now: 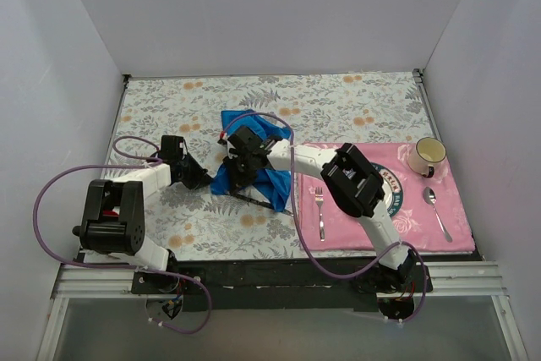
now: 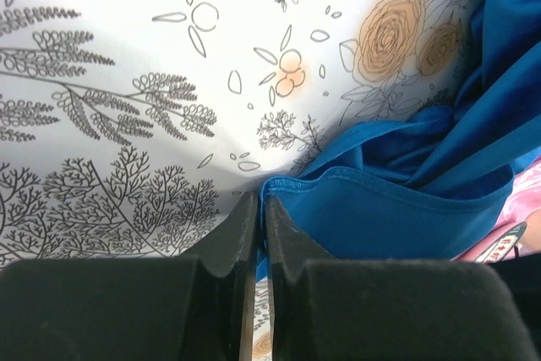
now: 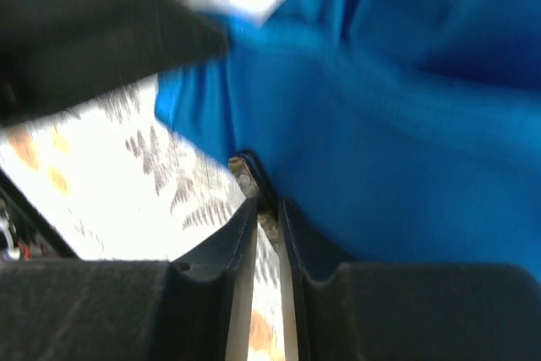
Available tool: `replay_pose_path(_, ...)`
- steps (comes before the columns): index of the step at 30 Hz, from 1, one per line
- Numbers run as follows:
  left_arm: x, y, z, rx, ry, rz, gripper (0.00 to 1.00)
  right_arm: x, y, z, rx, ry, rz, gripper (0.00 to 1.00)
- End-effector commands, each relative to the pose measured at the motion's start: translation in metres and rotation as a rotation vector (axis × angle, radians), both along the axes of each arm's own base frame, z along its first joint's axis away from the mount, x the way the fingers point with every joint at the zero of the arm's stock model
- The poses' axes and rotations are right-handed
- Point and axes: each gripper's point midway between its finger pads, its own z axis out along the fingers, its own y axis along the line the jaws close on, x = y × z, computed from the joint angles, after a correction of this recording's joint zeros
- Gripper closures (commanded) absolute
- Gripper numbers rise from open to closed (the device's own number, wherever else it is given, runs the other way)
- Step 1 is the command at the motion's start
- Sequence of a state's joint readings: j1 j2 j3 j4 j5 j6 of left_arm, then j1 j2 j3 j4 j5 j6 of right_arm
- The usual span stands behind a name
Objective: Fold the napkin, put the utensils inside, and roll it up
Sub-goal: Flatten the napkin out
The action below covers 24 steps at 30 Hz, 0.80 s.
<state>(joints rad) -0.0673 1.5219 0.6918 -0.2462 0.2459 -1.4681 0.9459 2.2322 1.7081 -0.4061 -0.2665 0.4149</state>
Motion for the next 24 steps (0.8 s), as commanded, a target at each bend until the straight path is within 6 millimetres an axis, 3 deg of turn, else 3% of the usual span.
replay_pose_path(1,-0.011,0.028,-0.029,0.15,0.094,0.054,1.0,-0.024,-0.005,0.031,0.073,-0.003,0.042,0.77)
replay_pose_path(6,-0.004,0.028,-0.027,0.157,0.082,0.042,1.0,-0.054,-0.011,0.036,0.096,0.016,0.069,0.76)
replay_pose_path(11,0.008,0.03,-0.014,0.178,0.038,0.024,1.0,-0.092,0.004,0.046,0.099,0.006,0.173,0.72)
replay_pose_path(12,0.011,0.031,-0.007,0.186,0.018,0.024,1.0,-0.095,-0.001,0.051,0.067,-0.001,0.17,0.72)
replay_pose_path(14,0.018,0.035,0.003,0.208,-0.015,0.031,1.0,-0.08,-0.005,0.067,0.043,-0.091,0.119,0.68)
replay_pose_path(15,0.018,0.036,0.007,0.215,-0.022,0.027,1.0,-0.073,-0.016,0.08,0.025,-0.134,0.083,0.65)
replay_pose_path(18,0.024,0.038,0.025,0.228,-0.078,0.031,1.0,-0.036,-0.056,0.09,-0.103,-0.274,-0.083,0.5)
replay_pose_path(20,0.027,0.038,0.039,0.226,-0.125,0.029,1.0,-0.026,-0.093,0.08,-0.237,-0.289,-0.181,0.34)
replay_pose_path(24,0.031,0.032,0.054,0.198,-0.174,0.016,1.0,-0.029,-0.136,0.068,-0.315,-0.248,-0.331,0.17)
